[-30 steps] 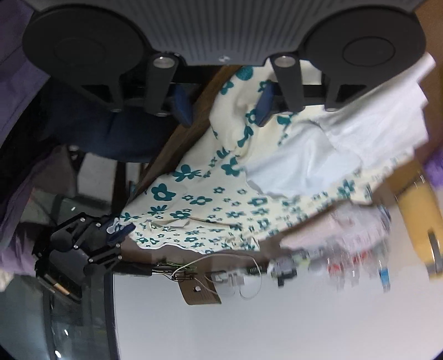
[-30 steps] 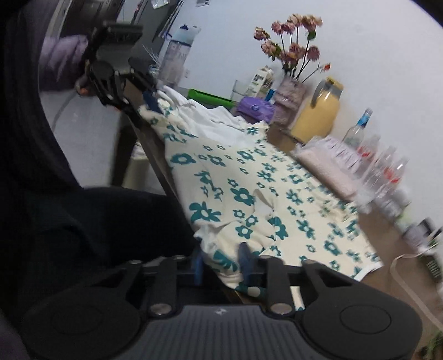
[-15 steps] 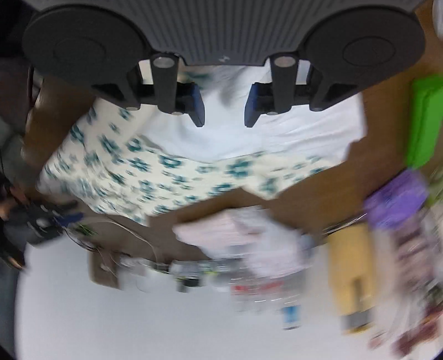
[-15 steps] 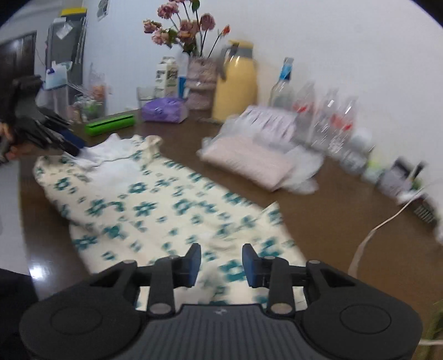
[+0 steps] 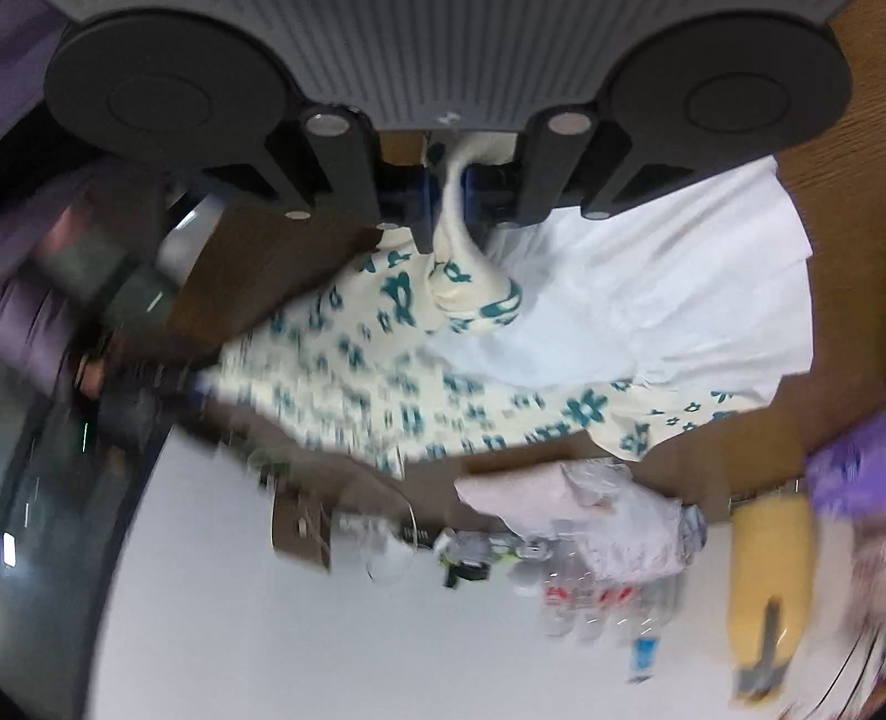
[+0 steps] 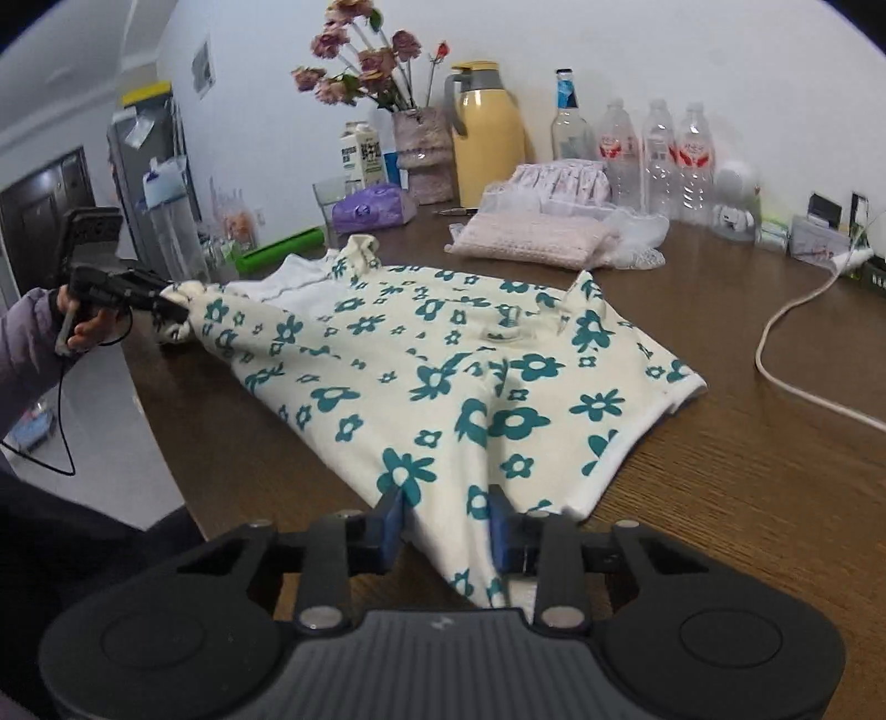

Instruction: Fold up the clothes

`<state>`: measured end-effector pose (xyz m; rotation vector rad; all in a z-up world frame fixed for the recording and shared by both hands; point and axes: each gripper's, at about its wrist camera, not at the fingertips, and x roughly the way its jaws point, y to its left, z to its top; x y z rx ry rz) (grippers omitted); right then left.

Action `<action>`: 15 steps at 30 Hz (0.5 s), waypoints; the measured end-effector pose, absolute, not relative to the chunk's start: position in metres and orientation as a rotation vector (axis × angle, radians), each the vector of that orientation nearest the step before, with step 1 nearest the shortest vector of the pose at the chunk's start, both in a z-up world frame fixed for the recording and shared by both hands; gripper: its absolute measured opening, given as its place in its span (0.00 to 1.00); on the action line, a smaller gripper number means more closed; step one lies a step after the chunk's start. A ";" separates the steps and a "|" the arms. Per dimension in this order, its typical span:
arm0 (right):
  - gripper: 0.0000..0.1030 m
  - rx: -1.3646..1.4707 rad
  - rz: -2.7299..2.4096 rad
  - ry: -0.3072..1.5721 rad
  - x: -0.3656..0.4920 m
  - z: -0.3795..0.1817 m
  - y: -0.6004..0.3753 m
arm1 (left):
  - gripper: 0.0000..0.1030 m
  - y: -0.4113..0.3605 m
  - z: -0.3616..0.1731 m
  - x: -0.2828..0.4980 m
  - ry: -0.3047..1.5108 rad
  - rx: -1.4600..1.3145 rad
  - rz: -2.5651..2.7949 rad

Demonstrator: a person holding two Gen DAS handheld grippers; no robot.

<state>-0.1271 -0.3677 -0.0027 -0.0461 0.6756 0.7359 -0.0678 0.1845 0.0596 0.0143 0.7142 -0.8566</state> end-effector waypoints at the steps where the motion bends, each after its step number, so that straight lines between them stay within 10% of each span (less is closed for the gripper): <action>1: 0.23 -0.036 0.739 0.678 -0.125 -0.002 -0.369 | 0.10 0.191 0.065 -0.058 0.727 -0.037 -0.870; 8: 0.27 -0.063 0.729 0.645 -0.130 0.000 -0.372 | 0.34 0.209 0.059 -0.031 0.812 -0.005 -0.793; 10: 0.27 -0.031 0.744 0.636 -0.131 0.000 -0.378 | 0.85 0.214 0.064 -0.044 0.727 -0.027 -0.794; 11: 0.26 -0.006 0.748 0.636 -0.129 -0.002 -0.381 | 0.91 0.213 0.065 -0.048 0.690 -0.035 -0.785; 15: 0.05 0.015 0.750 0.636 -0.122 -0.009 -0.379 | 0.75 0.196 0.054 -0.045 0.629 -0.070 -0.716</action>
